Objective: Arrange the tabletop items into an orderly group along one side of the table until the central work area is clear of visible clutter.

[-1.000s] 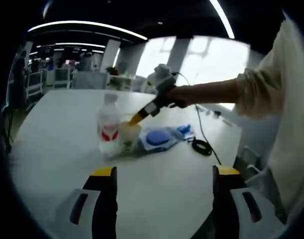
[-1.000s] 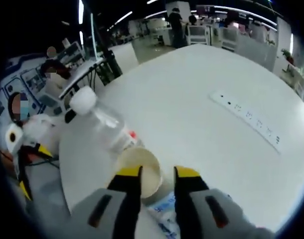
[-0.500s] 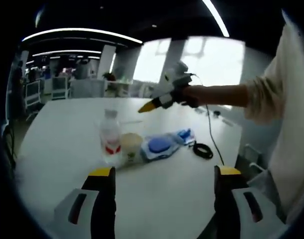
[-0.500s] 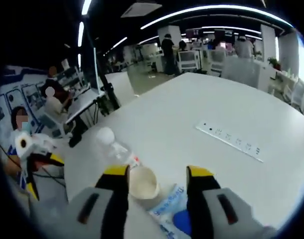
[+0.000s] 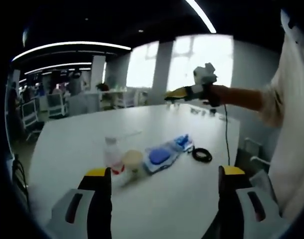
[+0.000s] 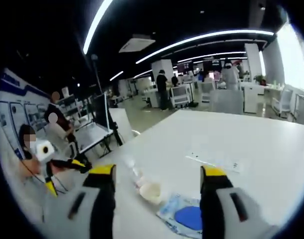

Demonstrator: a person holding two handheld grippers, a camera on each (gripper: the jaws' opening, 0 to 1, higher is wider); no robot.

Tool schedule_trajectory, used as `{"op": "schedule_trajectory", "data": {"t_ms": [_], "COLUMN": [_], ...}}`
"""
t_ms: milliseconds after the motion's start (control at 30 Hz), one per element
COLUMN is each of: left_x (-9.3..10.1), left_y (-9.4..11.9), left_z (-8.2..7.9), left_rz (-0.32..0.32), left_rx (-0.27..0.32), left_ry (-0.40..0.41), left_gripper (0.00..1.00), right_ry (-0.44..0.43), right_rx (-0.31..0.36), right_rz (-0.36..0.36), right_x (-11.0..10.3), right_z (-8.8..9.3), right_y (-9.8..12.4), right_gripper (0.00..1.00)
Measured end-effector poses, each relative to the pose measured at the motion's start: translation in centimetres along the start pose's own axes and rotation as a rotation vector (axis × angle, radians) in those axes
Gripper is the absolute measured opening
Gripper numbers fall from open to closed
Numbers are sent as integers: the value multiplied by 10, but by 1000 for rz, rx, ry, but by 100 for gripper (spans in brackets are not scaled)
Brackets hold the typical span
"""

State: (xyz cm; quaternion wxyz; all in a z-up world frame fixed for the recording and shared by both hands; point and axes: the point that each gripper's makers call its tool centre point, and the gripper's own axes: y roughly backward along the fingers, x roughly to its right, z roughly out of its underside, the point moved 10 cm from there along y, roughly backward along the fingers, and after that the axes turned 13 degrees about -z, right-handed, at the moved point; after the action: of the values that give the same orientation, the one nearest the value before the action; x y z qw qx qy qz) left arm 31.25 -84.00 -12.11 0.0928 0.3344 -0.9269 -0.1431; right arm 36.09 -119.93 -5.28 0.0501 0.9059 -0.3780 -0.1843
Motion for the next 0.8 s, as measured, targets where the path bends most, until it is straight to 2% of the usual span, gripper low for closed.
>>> {"op": "schedule_trajectory", "data": {"t_ms": [367,567,733,800], "left_x": [18,33,48,56], "left_y": [19,29,32,32], "left_z": [-24,-36,-40,-39], "left_rz": [14,31,52,56], "left_rx": [26,46,59,49], "left_ry": [-90,-146,-175,-193], "left_gripper": [89,89,95,96], "right_ry": [8,34,48,38], "right_rx": [124,149,192,183], "right_rz": [104,152,173,183], "right_x": [-30,-49,-65,-68], "right_z": [6,15,32,40], "right_y": [110,156,190,198], "right_gripper": [71,72,80,80]}}
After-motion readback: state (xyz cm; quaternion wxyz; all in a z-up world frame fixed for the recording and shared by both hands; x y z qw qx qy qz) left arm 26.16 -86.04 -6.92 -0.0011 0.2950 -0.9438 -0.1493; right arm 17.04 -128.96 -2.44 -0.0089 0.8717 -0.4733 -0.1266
